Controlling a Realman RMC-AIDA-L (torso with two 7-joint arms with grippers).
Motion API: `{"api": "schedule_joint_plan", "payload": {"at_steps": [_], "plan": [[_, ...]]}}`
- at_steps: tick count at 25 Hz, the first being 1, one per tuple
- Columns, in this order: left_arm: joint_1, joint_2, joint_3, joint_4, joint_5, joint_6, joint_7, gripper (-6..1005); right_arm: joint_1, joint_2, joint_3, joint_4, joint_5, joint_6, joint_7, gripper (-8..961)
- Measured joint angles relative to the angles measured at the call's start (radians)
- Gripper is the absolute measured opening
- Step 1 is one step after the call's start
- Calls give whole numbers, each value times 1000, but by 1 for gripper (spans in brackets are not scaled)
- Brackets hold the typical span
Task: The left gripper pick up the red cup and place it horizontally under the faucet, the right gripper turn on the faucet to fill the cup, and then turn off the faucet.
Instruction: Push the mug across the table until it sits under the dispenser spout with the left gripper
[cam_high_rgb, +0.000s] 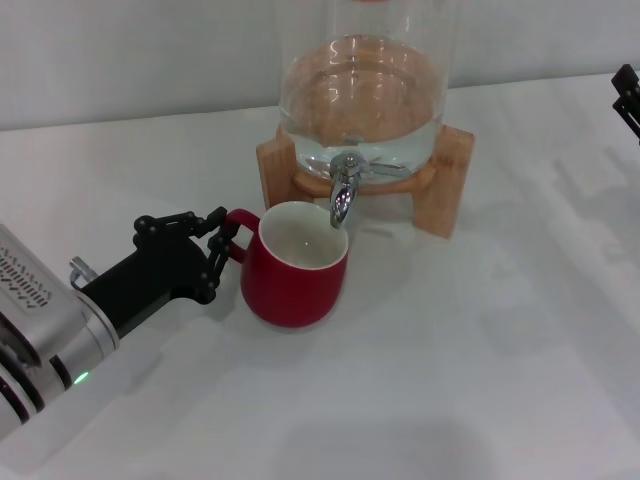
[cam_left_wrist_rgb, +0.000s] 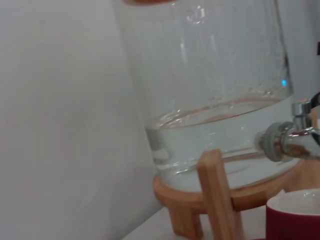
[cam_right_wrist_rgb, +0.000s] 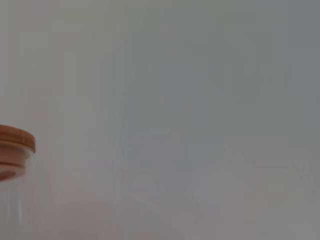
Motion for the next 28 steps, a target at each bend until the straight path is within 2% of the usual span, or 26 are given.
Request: {"api": "schedule_joint_plan", "payload": {"at_steps": [10, 28], "plan": [[13, -2, 34, -21, 0, 1, -1, 121, -1, 0, 0, 1, 0, 0, 0, 842], [-21, -1, 72, -21, 3, 25, -1, 120, 0, 0, -2, 1, 0, 0, 0, 841]]}}
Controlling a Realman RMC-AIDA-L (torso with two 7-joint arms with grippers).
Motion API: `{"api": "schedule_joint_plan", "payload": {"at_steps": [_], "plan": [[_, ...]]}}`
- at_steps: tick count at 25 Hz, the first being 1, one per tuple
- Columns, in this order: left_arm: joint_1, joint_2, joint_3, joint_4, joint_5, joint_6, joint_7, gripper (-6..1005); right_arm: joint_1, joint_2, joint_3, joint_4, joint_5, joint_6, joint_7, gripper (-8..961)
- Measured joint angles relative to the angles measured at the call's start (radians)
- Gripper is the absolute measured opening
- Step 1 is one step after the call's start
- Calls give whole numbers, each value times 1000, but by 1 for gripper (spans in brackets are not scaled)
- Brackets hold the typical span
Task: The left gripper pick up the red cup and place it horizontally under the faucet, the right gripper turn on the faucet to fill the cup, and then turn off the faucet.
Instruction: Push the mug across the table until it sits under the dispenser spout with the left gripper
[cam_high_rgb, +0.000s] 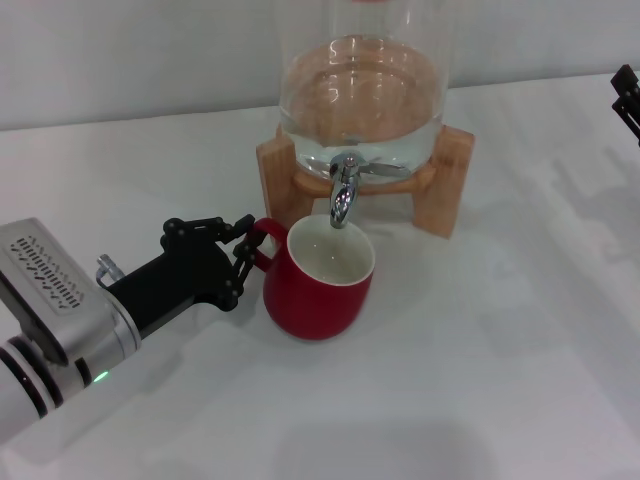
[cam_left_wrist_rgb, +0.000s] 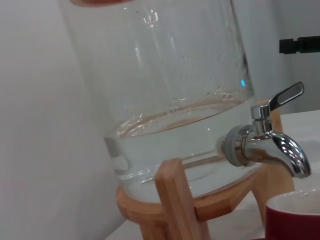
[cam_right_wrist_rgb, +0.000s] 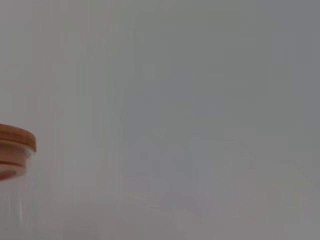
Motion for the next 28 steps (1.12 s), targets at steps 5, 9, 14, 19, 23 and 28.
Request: {"api": "schedule_joint_plan", "payload": {"at_steps": [5, 9, 14, 19, 23, 28], "plan": [[-7, 0, 24, 0, -2, 9, 4, 120, 0, 0, 0, -1, 0, 0, 3, 841], [-9, -2, 25, -1, 0, 14, 6, 120, 0, 0, 0, -1, 0, 0, 4, 841], [-9, -3, 27, -1, 1, 19, 5, 120, 0, 0, -1, -1, 0, -1, 4, 841], [-9, -3, 29, -2, 1, 28, 6, 120, 0, 0, -1, -1, 0, -2, 3, 841], [-12, -3, 29, -2, 1, 43, 7, 117, 0, 0, -2, -1, 0, -2, 3, 842], [-17, -2, 30, -2, 1, 49, 4, 100, 0, 0, -11, -1, 0, -2, 3, 842]]}}
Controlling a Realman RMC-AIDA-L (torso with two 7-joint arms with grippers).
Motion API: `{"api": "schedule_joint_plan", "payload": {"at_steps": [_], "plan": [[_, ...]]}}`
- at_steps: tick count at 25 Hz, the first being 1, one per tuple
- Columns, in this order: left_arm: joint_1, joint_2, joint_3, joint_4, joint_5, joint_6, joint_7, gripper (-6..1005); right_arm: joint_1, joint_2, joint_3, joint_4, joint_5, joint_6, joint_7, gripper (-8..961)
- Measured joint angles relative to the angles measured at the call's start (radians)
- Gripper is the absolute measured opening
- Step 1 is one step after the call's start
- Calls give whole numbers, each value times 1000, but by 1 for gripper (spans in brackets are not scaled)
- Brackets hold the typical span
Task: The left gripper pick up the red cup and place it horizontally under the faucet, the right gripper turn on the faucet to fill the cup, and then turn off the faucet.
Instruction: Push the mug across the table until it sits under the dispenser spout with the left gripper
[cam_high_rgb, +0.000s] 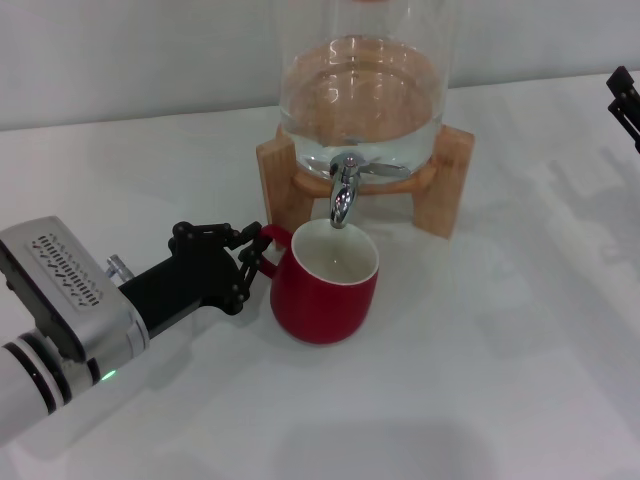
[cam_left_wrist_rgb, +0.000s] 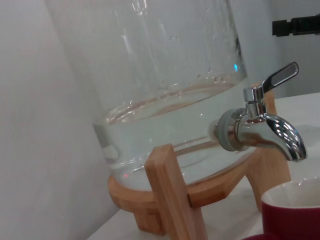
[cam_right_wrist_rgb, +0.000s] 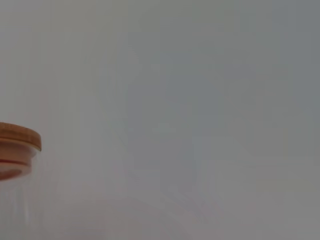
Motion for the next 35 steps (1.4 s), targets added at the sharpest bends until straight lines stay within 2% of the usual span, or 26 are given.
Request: {"api": "schedule_joint_plan", "payload": {"at_steps": [12, 35], "plan": [[-8, 0, 48, -20, -6, 5, -2, 97, -3, 0, -1, 0, 0, 0, 0, 842], [0, 1, 42, -26, -8, 29, 1, 91, -5, 0, -1, 0, 0, -5, 1, 842]]}}
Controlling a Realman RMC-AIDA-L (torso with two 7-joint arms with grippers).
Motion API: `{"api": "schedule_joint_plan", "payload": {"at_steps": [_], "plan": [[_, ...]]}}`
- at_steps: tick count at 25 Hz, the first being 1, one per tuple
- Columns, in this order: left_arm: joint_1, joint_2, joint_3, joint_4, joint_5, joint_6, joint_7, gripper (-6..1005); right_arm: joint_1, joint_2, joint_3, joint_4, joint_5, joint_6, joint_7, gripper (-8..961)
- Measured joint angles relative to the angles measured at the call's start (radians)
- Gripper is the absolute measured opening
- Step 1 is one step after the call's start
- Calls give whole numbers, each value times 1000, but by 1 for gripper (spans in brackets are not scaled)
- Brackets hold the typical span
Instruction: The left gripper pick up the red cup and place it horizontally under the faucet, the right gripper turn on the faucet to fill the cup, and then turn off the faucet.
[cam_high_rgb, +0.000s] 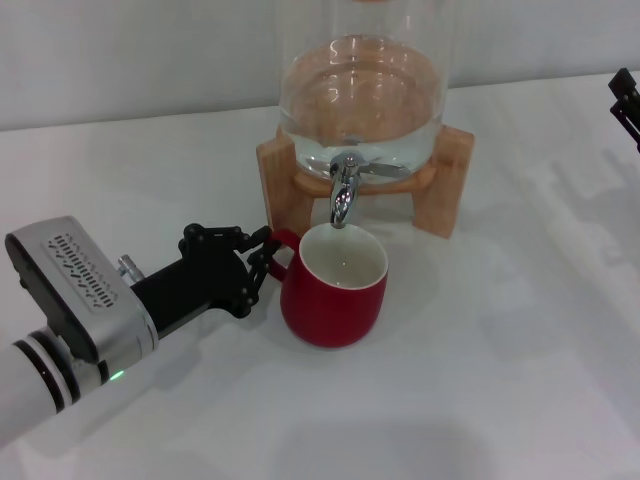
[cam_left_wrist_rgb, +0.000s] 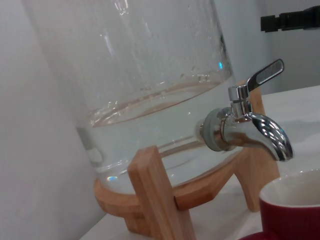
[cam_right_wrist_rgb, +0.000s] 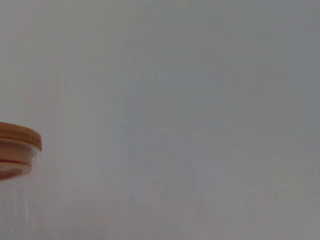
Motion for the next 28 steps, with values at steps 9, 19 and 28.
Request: {"api": "schedule_joint_plan", "payload": {"at_steps": [9, 19, 28], "plan": [[-5, 0, 4, -2, 0, 21, -7, 164, 5, 0, 0, 0, 0, 0, -1, 842], [-6, 1, 8, -11, 1, 37, -16, 274, 11, 0, 0, -1, 0, 0, -2, 841], [13, -1, 8, -25, -1, 75, -30, 275, 12, 0, 0, -2, 0, 0, -3, 841]]}}
